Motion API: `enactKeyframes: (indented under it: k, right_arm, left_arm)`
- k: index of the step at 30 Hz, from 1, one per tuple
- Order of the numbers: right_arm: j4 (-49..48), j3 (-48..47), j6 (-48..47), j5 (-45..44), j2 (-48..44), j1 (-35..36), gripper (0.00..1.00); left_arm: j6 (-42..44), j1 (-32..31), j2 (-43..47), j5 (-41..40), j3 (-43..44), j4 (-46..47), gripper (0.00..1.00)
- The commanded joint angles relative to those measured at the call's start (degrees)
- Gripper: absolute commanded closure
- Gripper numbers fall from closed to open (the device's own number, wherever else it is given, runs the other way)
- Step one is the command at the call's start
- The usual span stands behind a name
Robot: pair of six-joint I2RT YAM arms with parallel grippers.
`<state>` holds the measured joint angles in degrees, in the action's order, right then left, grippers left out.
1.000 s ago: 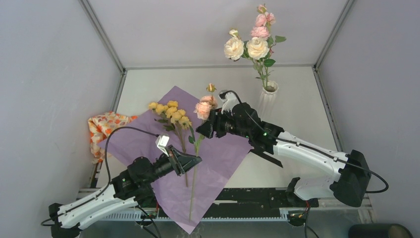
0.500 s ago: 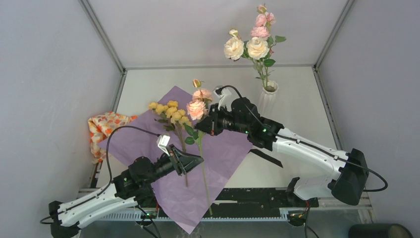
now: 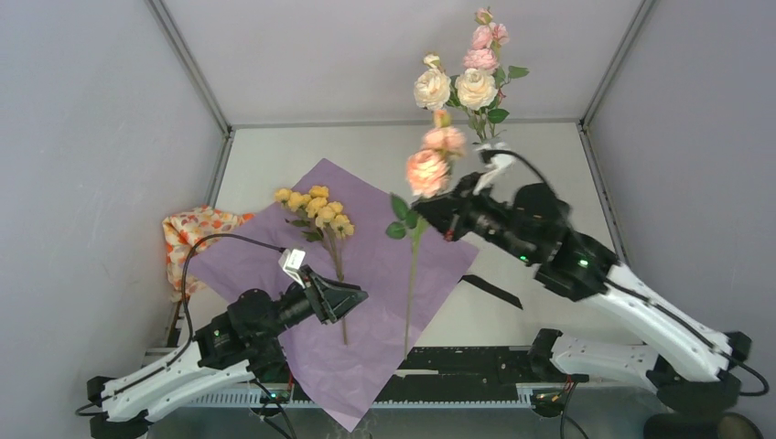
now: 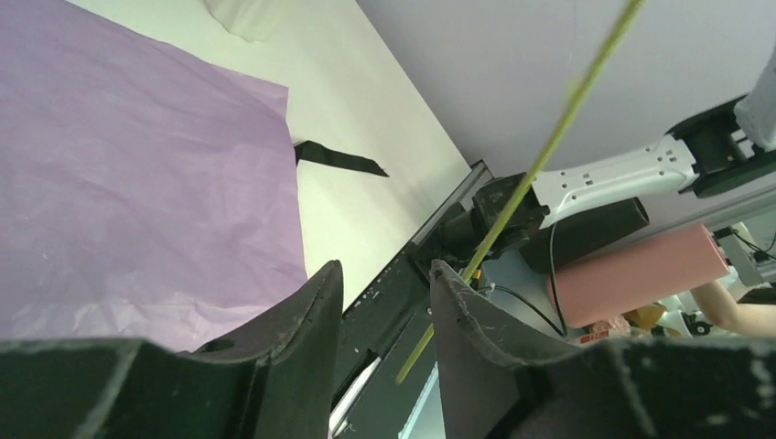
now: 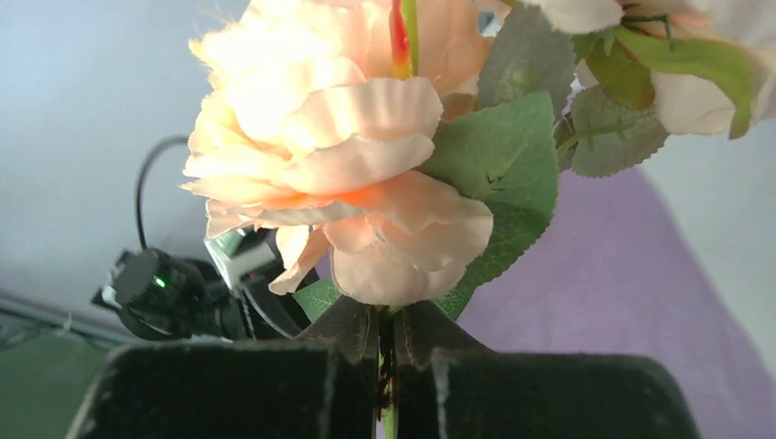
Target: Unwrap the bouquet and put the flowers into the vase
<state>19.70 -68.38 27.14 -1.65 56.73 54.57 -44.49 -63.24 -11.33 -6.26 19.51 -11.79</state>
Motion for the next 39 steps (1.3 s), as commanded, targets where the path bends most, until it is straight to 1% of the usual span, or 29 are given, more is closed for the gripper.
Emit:
enactKeyframes:
  k: [1,5,9,14,19,22,28,31,35,37,39]
  right_arm:
    - [3.4,-5.4,-7.0,-13.2,-9.3,0.8,1.0]
    - [-0.5,-5.6,-12.8,-20.5,-15.7,1.2,1.0]
    - [-3.4,-9.0,-19.8,-27.0,-17.8,1.6,1.0]
    - [-6.5,-15.0,-29.8,-37.0,-16.6,1.9,1.0]
    - [-11.6,-21.3,-40.7,-44.3,-11.6,1.8,1.0]
    - [-16.5,-23.2,-46.6,-45.8,-9.0,1.8,1.0]
    - [-24.4,-26.1,-54.3,-46.7,-4.5,1.2,1.0]
    - [-26.8,-26.1,-55.5,-46.4,-3.2,-0.1,1.0]
    - [-29.1,-27.0,-57.0,-45.7,-0.6,-3.2,1.0]
    - [-28.1,-28.8,-56.5,-44.8,1.5,-5.8,1.0]
    - [-25.1,-31.8,-54.1,-43.0,4.1,-9.3,1.0]
  left_arm:
    - [0.4,-0.4,-0.2,-3.9,1.6,-2.4,0.55]
    - [-0.5,-0.4,-1.9,-4.1,0.7,-1.1,0.56]
    - [-0.1,-0.4,-3.3,-4.4,1.3,-0.8,0.57]
    - [-0.4,-0.4,-3.6,-6.0,1.1,-0.7,0.58]
    - [-0.9,-0.4,-4.1,-6.5,-0.1,0.4,0.61]
    - [-1.1,-0.4,-4.8,-6.9,-0.2,0.8,0.62]
    - [-1.1,-0.4,-4.9,-6.6,-0.3,0.6,0.65]
    - [-1.2,-0.4,-3.6,-6.9,-0.8,0.4,0.7]
    - [-1.2,-0.4,-1.7,-7.5,-1.6,0.2,0.73]
    - [-1.1,-0.4,-1.1,-7.7,-1.8,-0.4,0.73]
    - [-1.0,-0.4,-0.6,-7.8,-1.9,-0.7,0.73]
